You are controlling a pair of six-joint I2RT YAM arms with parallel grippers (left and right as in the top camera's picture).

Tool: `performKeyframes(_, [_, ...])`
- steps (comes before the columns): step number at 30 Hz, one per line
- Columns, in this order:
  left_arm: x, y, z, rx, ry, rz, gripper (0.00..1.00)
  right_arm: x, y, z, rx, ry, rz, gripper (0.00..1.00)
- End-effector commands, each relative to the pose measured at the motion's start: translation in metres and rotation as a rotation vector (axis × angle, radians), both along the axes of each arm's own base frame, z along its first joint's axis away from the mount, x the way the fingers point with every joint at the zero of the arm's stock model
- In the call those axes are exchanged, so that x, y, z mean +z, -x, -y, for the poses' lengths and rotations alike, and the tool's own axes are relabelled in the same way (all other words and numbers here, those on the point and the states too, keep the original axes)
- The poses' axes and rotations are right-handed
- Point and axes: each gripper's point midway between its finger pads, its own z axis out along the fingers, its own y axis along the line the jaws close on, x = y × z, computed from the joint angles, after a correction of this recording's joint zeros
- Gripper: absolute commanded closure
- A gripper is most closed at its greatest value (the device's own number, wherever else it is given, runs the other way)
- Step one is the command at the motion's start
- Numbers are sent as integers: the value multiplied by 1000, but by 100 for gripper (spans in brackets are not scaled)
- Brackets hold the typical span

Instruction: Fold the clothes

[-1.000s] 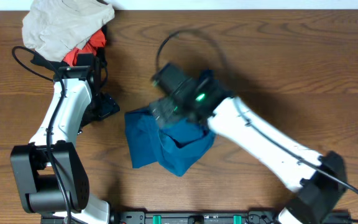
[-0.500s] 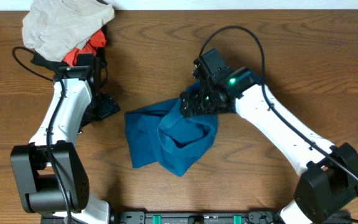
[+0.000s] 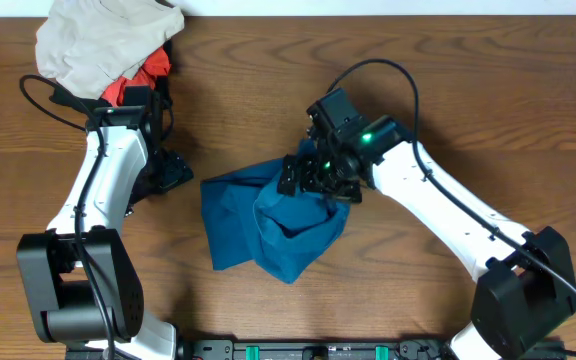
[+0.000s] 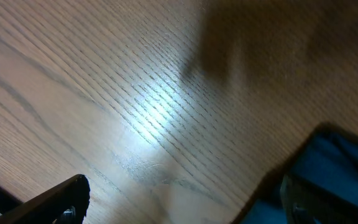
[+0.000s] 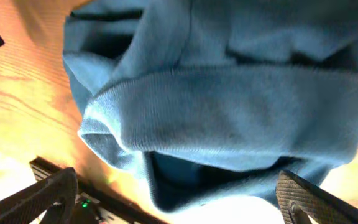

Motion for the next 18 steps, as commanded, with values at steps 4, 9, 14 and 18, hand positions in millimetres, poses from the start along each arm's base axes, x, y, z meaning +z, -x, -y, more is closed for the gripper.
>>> performKeyframes(4, [-3, 4, -2, -5, -3, -18, 2, 3, 16, -20, -78, -29, -69, 1])
performKeyframes(9, [-3, 4, -2, -5, -3, -19, 2, -2, 5, -21, -163, 14, -16, 1])
performKeyframes(14, [-3, 4, -2, -5, -3, -19, 2, -16, -3, -26, -199, -18, 18, 1])
performKeyframes(18, [-3, 4, -2, -5, -3, -18, 2, -25, -14, -36, -188, -81, 89, 5])
